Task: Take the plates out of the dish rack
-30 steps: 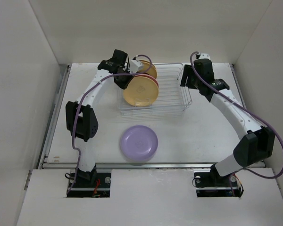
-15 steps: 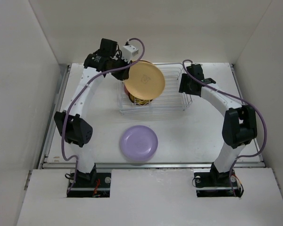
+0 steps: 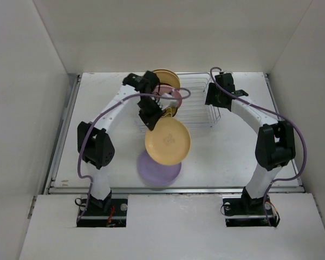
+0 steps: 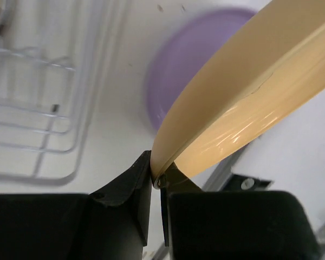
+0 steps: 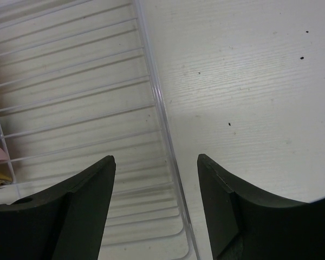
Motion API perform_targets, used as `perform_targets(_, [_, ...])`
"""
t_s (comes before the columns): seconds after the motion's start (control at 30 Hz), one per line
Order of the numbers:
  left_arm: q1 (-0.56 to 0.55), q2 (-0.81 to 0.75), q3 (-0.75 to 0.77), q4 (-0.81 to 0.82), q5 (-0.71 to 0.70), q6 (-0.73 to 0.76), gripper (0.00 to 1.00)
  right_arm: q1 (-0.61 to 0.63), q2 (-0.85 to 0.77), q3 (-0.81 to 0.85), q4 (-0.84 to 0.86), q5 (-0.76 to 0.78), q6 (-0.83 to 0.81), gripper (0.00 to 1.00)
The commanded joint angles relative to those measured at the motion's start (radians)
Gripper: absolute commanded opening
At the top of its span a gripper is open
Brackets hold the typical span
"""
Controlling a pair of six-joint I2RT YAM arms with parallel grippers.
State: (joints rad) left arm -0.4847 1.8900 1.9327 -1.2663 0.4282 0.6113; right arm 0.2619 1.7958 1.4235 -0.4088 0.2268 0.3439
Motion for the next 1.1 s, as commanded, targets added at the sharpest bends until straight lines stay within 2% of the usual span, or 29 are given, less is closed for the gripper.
perform_targets(0.0, [-0.051,-0.006,-0.069,-0.323,-0.077,0.093,0.00,-0.006,0.016,0.002,0.044,-0.010,-0.003,0.68])
perform_targets(0.2, [-0.078,0.027,-0.175,-0.303,-0.146,0.102,0.01,-0.006,0.016,0.002,0.044,-0.010,-0.013,0.68])
perform_targets(0.33, [-0.109,0.047,-0.239,-0.294,-0.146,0.102,0.11,-0.006,0.027,0.002,0.044,-0.001,-0.013,0.68])
perform_targets(0.37, [-0.121,0.047,-0.250,-0.294,-0.146,0.102,0.20,-0.006,0.037,0.002,0.053,-0.001,-0.013,0.68])
perform_targets(0.5, [-0.121,0.057,-0.273,-0.283,-0.146,0.102,0.44,-0.006,0.060,0.002,0.053,0.009,-0.013,0.68])
perform_targets(0.6, [-0.121,0.057,-0.262,-0.283,-0.146,0.102,0.49,-0.006,0.071,0.002,0.053,0.009,-0.013,0.60])
perform_targets(0.63, [-0.121,0.057,-0.250,-0.283,-0.146,0.090,0.51,-0.006,0.080,0.002,0.053,0.009,-0.013,0.54])
perform_targets(0.7, [-0.121,0.047,-0.213,-0.283,-0.146,0.071,0.51,-0.006,0.080,0.011,0.053,-0.003,-0.013,0.49])
perform_targets(0.83, [-0.030,0.028,-0.047,-0.294,-0.102,0.012,0.51,-0.006,0.080,-0.001,0.062,-0.012,-0.013,0.32])
perform_targets(0.87, [-0.011,0.027,-0.020,-0.282,-0.101,-0.005,0.51,-0.006,0.071,-0.001,0.062,-0.012,-0.013,0.22])
perform_targets(0.9, [0.006,0.017,0.003,-0.271,-0.088,-0.024,0.51,-0.006,0.071,-0.014,0.073,-0.012,-0.013,0.19])
perform_targets(1.07, [0.128,-0.034,0.043,-0.109,-0.078,-0.162,0.50,-0.006,0.051,-0.051,0.099,-0.044,-0.013,0.16])
